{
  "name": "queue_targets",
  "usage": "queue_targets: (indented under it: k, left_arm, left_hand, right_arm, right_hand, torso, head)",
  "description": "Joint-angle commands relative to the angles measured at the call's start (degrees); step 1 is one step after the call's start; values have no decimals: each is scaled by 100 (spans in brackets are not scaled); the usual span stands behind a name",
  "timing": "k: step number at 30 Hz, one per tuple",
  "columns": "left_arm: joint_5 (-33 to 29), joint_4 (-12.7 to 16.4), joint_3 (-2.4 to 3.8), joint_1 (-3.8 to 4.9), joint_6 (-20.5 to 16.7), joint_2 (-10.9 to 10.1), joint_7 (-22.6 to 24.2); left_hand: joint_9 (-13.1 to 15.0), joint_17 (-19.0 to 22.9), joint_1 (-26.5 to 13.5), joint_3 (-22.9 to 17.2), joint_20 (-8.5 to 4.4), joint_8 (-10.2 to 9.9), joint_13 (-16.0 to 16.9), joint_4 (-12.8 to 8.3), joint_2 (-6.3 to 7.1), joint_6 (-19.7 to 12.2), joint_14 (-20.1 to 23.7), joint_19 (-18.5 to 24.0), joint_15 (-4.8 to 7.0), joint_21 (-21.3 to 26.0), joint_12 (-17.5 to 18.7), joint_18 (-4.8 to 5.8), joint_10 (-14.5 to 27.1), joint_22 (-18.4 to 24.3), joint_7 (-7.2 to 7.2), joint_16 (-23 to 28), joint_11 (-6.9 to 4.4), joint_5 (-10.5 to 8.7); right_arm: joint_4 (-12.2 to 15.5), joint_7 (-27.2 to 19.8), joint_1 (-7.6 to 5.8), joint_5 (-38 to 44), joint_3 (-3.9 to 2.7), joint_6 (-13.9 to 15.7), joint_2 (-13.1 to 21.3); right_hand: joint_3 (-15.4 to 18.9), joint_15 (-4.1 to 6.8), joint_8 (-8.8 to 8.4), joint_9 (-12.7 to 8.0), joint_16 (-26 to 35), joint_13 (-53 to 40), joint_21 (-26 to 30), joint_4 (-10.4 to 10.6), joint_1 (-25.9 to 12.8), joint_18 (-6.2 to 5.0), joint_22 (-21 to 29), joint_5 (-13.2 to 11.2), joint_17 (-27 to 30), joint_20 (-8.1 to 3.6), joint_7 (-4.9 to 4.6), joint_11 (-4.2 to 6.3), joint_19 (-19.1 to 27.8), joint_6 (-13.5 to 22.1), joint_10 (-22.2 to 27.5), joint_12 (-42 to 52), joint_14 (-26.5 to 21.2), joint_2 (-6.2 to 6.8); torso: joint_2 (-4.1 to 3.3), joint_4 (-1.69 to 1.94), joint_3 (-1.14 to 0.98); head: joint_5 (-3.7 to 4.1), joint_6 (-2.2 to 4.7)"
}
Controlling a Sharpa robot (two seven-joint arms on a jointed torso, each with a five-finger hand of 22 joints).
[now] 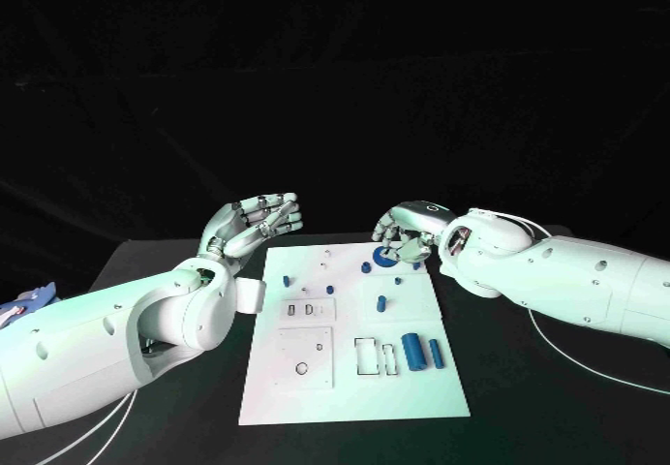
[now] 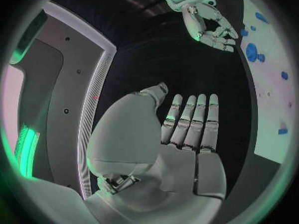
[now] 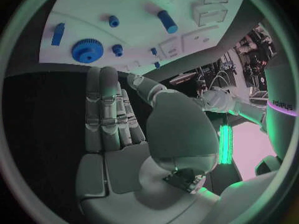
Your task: Assemble the parts on the task board
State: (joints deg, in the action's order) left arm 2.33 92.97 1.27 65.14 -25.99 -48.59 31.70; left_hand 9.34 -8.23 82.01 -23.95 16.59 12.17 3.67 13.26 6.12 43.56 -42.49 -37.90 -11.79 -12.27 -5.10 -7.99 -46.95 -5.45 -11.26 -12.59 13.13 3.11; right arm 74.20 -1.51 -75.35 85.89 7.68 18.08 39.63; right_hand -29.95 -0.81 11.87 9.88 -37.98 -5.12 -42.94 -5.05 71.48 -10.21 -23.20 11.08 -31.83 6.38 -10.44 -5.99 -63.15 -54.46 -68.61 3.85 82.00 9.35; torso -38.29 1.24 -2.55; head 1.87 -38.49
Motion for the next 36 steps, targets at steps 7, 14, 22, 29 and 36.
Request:
queue_targets:
  k: [7,14,22,29,36]
  left_arm:
    - [21,90,29,9,252,-1,92]
    - [21,162,42,16,267,-39,83]
    - [21,227,59,26,282,-69,73]
    - [21,232,66,28,298,-69,66]
    - [21,231,68,29,309,-60,62]
  left_hand:
    - [5,5,13,-10,6,37,5,-36,57,36,-29,-26,2,4,1,-42,-40,8,-413,26,15,-10]
    - [3,5,13,-13,6,33,5,-40,58,28,-28,-28,2,4,3,-42,-43,9,-413,29,15,-10]
    - [1,6,13,-15,7,30,4,-43,60,21,-26,-28,2,5,6,-42,-44,10,-413,32,15,-10]
    - [0,7,13,-18,7,28,3,-47,61,19,-23,-27,1,7,9,-42,-45,12,-413,36,15,-10]
    - [-2,8,12,-20,8,26,2,-50,62,15,-20,-26,1,9,12,-41,-44,14,-414,40,16,-10]
  right_arm:
    - [-110,460,-38,797,-5,-290,-172]
    - [-160,512,-44,899,-5,-424,-251]
    - [-170,549,-45,961,-5,-584,-288]
    - [-144,568,-45,993,-5,-714,-272]
    - [-171,543,-45,992,-5,-691,-305]
  right_hand:
    - [-93,-14,-78,78,-1953,-54,-1103,168,3,120,-1285,-38,-1834,26,4,-25,-427,34,285,-25,238,160]
    - [-71,-52,-110,124,-2726,-72,-1741,214,27,228,-2132,-59,-2565,64,-7,-57,-671,100,506,-27,281,217]
    - [-39,-67,-102,166,-3147,-109,-2169,248,42,309,-2722,-72,-2967,81,-6,-62,-868,97,554,-19,329,227]
    - [-20,-71,-95,183,-3294,-126,-2327,267,36,342,-2946,-76,-3111,89,-6,-64,-944,92,561,-17,348,235]
    - [-16,-74,-71,207,-3380,-149,-2450,295,31,365,-3117,-74,-3178,94,-14,-65,-1000,52,530,-6,352,219]
  torso:
    - [-166,94,-38]
    - [-246,168,-62]
    - [-335,226,-102]
    - [-384,244,-128]
    - [-424,273,-146]
  head:
    - [72,22]
    - [116,26]
    - [157,27]
    - [193,19]
    - [212,23]
